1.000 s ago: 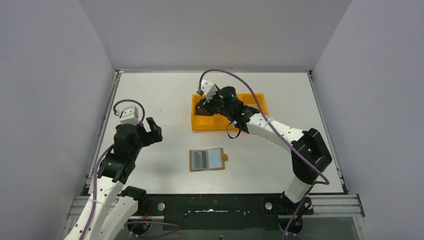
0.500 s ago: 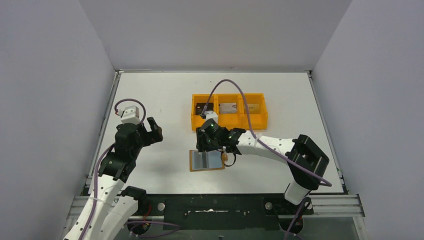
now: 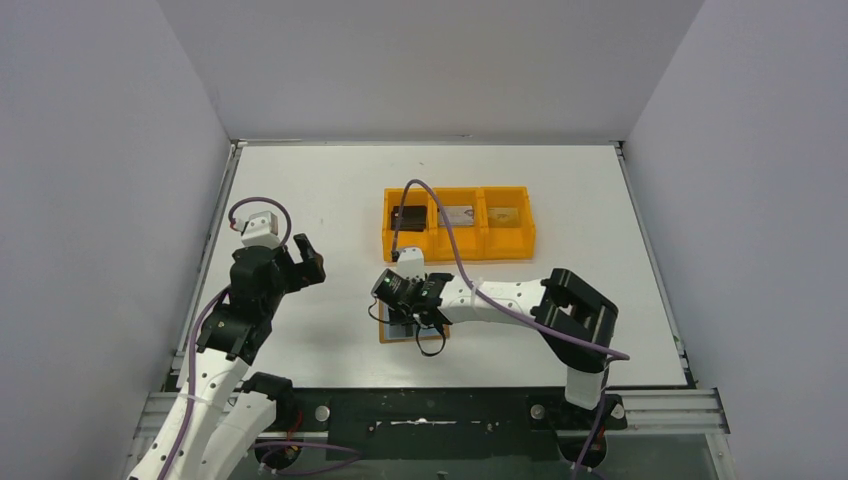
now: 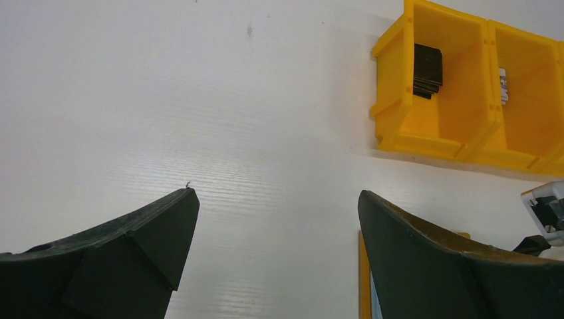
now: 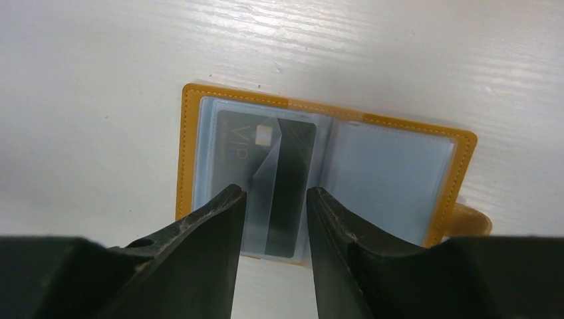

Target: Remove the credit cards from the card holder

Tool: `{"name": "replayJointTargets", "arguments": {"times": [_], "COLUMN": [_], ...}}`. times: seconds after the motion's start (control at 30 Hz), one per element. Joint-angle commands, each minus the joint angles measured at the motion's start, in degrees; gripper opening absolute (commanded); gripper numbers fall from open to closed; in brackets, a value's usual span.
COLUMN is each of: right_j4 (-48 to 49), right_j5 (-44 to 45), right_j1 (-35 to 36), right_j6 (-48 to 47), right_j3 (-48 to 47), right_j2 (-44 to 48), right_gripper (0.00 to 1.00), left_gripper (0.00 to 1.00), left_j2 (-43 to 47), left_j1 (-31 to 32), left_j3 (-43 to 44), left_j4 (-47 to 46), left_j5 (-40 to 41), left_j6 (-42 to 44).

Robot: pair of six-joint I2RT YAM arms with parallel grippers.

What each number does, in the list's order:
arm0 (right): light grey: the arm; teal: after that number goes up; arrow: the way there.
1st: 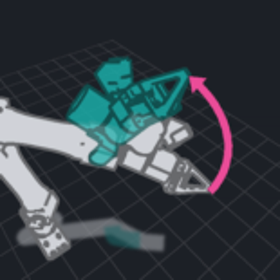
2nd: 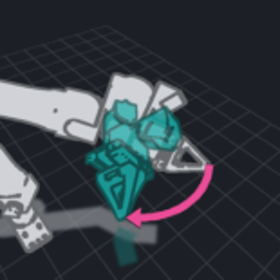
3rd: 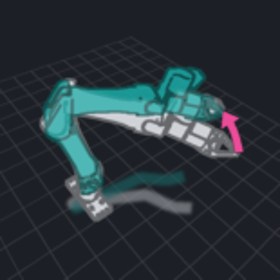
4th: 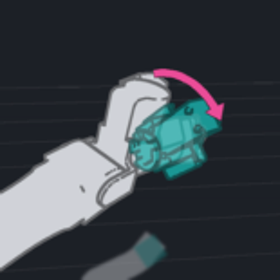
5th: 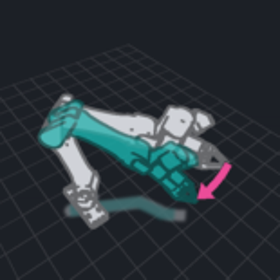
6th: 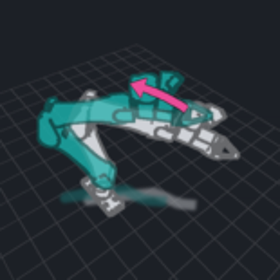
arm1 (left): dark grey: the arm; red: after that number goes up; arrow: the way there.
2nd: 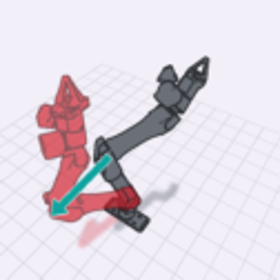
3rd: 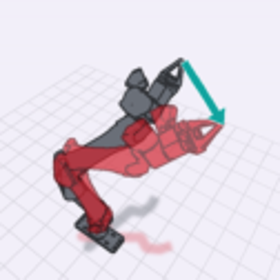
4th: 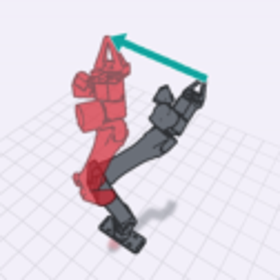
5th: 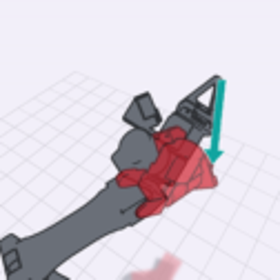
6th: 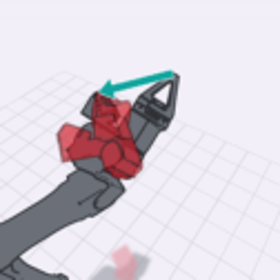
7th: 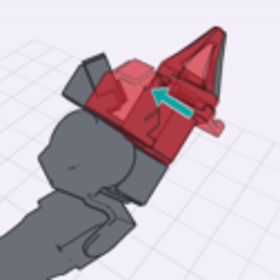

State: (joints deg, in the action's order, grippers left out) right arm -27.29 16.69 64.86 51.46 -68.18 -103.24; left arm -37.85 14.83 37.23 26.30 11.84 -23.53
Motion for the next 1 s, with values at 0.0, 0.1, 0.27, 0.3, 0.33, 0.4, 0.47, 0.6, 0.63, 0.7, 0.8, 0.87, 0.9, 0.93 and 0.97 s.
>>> {"name": "replayJointTargets", "arguments": {"times": [0.0, 0.1, 0.27, 0.3, 0.33, 0.4, 0.47, 0.6, 0.63, 0.7, 0.8, 0.87, 0.9, 0.93, 0.97], "right_j4": [-1.5, -2.7, -6.6, -6.9, -7.0, -6.9, -6.5, -5.4, -4.8, -3.6, -1.1, 1.0, 2.2, 3.5, 5.1], "right_j5": [3.0, 3.3, 4.7, 4.8, 4.6, 4.3, 4.2, 4.3, 4.1, 3.5, 1.0, -0.7, -1.8, -2.9, -4.1], "right_j1": [1.1, 1.6, 2.0, 2.0, 2.0, 2.0, 2.0, 2.0, 2.0, 1.8, 1.1, 0.4, -0.2, -0.7, -1.2], "right_j6": [0.2, 0.3, 3.1, 3.3, 3.4, 3.7, 3.7, 3.1, 2.7, 1.9, 1.6, 1.7, 1.8, 1.8, 1.9], "right_j3": [-5.1, -6.6, -7.2, -7.2, -7.0, -6.9, -6.9, -7.2, -7.3, -7.4, -6.7, -5.4, -4.7, -3.6, -2.6], "right_j2": [-2.9, -4.9, -7.8, -8.2, -8.5, -8.8, -8.8, -7.3, -6.8, -5.8, -3.9, -2.5, -1.9, -1.2, -0.6], "right_gripper": [0.39, 0.37, 0.28, 0.25, 0.22, 0.15, 0.09, 0.03, 0.02, 0.0, 0.0, 0.0, 0.0, 0.0, 0.0], "left_gripper": [0.92, 0.92, 0.92, 0.92, 0.92, 0.92, 0.92, 0.92, 0.92, 0.92, 0.92, 0.92, 0.92, 0.92, 0.92], "left_j2": [0.1, 0.1, 0.2, 0.2, 0.2, 0.2, 0.1, -0.1, -0.1, -0.1, -0.1, -0.3, -0.3, -0.5, -0.5], "left_j1": [-0.6, -0.5, -0.6, -0.6, -0.7, -0.7, -0.8, -0.8, -0.9, -0.8, -0.8, -0.8, -0.8, -0.8, -0.8], "left_j3": [0.6, 0.6, 0.6, 0.6, 0.6, 0.6, 0.6, 0.6, 0.6, 0.6, 0.6, 0.6, 0.6, 0.6, 0.6], "left_j4": [-3.3, -3.3, -3.4, -3.4, -3.4, -3.5, -3.4, -3.4, -3.4, -3.4, -3.3, -3.3, -3.3, -3.3, -3.3], "left_j5": [0.3, 0.3, 0.3, 0.3, 0.3, 0.1, 0.1, 0.0, 0.0, 0.0, 0.0, -0.1, -0.1, -0.1, -0.2], "left_j6": [-0.1, -0.1, -0.1, -0.1, -0.1, -0.1, -0.1, 0.0, 0.0, 0.0, -0.1, 0.0, 0.0, 0.0, 0.0]}}
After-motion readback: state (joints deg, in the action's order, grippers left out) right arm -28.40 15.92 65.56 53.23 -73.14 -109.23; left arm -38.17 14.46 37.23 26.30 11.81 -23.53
